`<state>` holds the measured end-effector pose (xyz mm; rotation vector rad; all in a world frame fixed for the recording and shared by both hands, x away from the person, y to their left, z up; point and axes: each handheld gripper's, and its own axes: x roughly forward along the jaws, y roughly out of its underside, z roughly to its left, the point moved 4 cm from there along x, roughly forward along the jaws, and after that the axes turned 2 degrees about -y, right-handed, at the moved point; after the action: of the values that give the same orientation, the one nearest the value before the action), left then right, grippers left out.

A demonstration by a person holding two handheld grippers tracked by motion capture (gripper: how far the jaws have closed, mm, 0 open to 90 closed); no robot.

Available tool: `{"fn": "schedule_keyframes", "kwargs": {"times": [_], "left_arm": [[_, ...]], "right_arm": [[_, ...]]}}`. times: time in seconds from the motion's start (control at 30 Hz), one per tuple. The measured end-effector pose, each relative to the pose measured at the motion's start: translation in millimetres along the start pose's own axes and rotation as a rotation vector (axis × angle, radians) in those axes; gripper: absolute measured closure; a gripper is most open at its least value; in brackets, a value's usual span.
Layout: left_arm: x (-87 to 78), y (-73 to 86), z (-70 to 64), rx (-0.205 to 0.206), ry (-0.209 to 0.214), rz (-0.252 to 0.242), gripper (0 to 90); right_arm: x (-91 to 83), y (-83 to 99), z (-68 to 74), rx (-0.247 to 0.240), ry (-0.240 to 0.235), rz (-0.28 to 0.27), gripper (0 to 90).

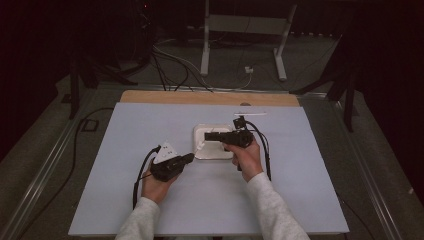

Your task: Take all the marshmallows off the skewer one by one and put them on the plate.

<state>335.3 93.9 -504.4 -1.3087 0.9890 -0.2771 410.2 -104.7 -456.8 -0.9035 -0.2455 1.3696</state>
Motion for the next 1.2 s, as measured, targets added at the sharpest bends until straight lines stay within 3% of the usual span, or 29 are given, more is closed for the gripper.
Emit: {"fn": "schedule_keyframes", "kwargs": {"times": [0.23, 0.47, 0.83, 1.0, 1.07, 1.13, 1.17, 1.2], "left_arm": [[-2.4, 0.3, 0.5, 0.014, -0.003, -0.005, 90.0], [-2.3, 2.3, 0.6, 0.068, -0.045, 0.013, 90.0], [-2.4, 3.9, -0.7, 0.105, -0.074, 0.025, 90.0], [-4.4, 5.2, -0.1, 0.123, -0.092, 0.040, 90.0], [-3.7, 7.7, 0.6, 0.134, -0.116, 0.072, 90.0], [-4.4, 12.1, 4.9, 0.112, -0.122, 0.080, 90.0], [-5.8, 11.4, 6.7, 0.094, -0.118, 0.067, 90.0], [-7.3, 9.4, 7.7, 0.083, -0.115, 0.052, 90.0]], "right_arm": [[-4.9, -3.3, 1.1, 0.003, -0.010, -0.007, 80.0], [-6.1, -4.1, 0.0, 0.010, -0.008, -0.013, 80.0], [-11.4, -7.4, -1.7, 0.027, -0.004, -0.047, 79.9], [-18.3, -10.1, -3.0, 0.021, 0.002, -0.067, 80.0], [-23.3, -13.1, -4.0, 0.026, 0.000, -0.093, 80.4], [-33.9, -18.7, -5.5, 0.044, -0.029, -0.146, 80.6], [-38.1, -20.3, -5.9, 0.036, -0.026, -0.142, 80.5], [-40.3, -20.2, -5.9, 0.007, 0.007, -0.125, 80.5]]}}
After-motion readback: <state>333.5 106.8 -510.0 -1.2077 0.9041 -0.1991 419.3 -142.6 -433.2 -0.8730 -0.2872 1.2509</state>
